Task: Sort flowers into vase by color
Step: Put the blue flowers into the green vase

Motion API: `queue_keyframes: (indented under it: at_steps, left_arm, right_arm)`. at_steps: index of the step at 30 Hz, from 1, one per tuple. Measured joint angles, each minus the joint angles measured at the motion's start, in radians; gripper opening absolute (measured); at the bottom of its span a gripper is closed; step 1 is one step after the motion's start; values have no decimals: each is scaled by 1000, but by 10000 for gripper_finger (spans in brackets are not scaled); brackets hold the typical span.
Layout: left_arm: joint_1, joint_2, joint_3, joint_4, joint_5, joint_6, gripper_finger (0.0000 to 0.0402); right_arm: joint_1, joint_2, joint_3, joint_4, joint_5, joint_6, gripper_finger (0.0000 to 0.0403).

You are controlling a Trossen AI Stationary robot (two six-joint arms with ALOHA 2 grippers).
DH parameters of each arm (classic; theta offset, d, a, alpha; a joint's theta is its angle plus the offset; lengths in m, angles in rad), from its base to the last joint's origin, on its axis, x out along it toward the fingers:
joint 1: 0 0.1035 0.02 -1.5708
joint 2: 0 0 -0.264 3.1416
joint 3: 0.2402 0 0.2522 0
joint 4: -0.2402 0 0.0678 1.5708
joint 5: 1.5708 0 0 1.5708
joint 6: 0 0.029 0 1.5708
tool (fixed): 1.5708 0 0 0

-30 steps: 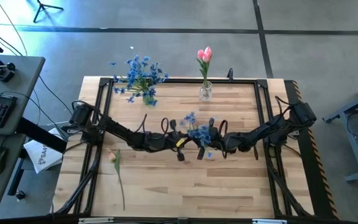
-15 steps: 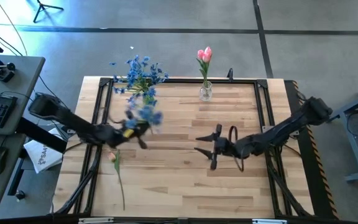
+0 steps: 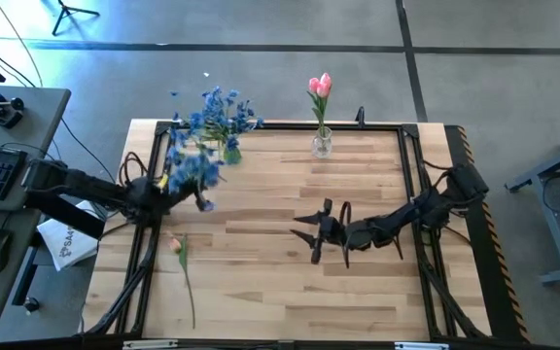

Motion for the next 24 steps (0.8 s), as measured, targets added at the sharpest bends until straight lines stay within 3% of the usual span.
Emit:
queue_keyframes:
  at_steps: [4, 9, 13, 17, 24]
  left_arm:
    - [140, -3, 5, -18, 27, -11, 2]
    - [288, -3, 5, 7, 199, 18, 1]
    - [359, -3, 27, 12, 292, 78, 1]
    - [424, 12, 61, 8, 452, 127, 1]
    - [554, 100, 104, 7, 516, 96, 0]
  right_arm:
    - [-11, 0, 0, 12, -11, 0, 151]
    - [-12, 0, 0, 15, -38, 0, 151]
    - [-12, 0, 0, 14, -43, 0, 151]
    - [-12, 0, 0, 15, -43, 0, 151]
    - [-12, 0, 0, 15, -45, 0, 151]
